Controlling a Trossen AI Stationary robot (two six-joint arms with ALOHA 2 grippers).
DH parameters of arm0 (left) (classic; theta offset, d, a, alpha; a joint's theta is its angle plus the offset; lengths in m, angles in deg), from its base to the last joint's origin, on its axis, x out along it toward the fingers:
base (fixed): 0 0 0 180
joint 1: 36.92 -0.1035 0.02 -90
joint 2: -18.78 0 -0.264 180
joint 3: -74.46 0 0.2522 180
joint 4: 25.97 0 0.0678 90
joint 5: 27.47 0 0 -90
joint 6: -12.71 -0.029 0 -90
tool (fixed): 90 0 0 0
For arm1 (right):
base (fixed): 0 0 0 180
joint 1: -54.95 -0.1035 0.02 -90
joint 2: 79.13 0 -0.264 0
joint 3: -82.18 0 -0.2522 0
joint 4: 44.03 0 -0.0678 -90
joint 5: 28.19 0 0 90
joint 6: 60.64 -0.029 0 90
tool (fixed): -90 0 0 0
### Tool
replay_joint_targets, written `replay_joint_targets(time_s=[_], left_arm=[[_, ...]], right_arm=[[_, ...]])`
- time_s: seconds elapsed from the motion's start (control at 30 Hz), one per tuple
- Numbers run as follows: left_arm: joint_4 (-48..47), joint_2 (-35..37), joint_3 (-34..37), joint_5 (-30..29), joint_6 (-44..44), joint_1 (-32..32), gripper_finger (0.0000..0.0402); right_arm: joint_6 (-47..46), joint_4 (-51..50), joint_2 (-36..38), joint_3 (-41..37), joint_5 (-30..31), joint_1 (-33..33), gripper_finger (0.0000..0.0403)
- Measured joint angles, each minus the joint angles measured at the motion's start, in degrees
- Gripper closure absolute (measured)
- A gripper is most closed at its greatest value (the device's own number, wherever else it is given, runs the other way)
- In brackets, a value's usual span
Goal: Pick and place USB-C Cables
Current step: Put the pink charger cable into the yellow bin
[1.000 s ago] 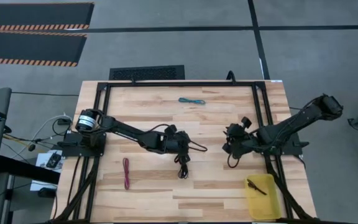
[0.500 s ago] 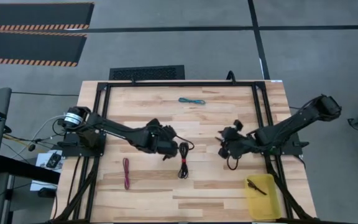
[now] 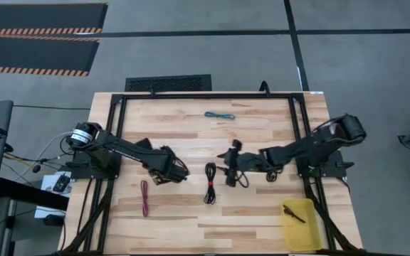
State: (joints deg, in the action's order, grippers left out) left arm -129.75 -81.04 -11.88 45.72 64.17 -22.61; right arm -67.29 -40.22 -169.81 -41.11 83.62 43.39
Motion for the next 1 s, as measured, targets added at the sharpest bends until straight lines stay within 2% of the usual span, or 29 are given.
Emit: replay_joint_targets(time_s=[0.13,0.3,0.53,0.77,1.0], left_arm=[[1.2,2.7,0.9,2.3,0.1,0.7,0.0193],[0.4,5.1,0.9,4.6,1.8,4.7,0.0193],[0.1,7.0,1.1,8.4,3.2,13.7,0.0193],[0.5,6.9,6.3,17.4,9.1,21.6,0.0193],[1.3,7.0,13.3,24.9,10.3,24.1,0.0193]], right_arm=[[3.3,2.7,-7.7,6.9,-7.7,1.4,0.0175],[5.5,2.8,-16.4,15.7,-11.5,1.4,0.0175],[5.3,2.5,-23.5,24.3,-13.1,-0.8,0.0175],[3.7,1.9,-28.9,31.4,-13.2,-2.6,0.0175],[4.9,2.5,-36.1,41.2,-15.8,-1.8,0.0175]])
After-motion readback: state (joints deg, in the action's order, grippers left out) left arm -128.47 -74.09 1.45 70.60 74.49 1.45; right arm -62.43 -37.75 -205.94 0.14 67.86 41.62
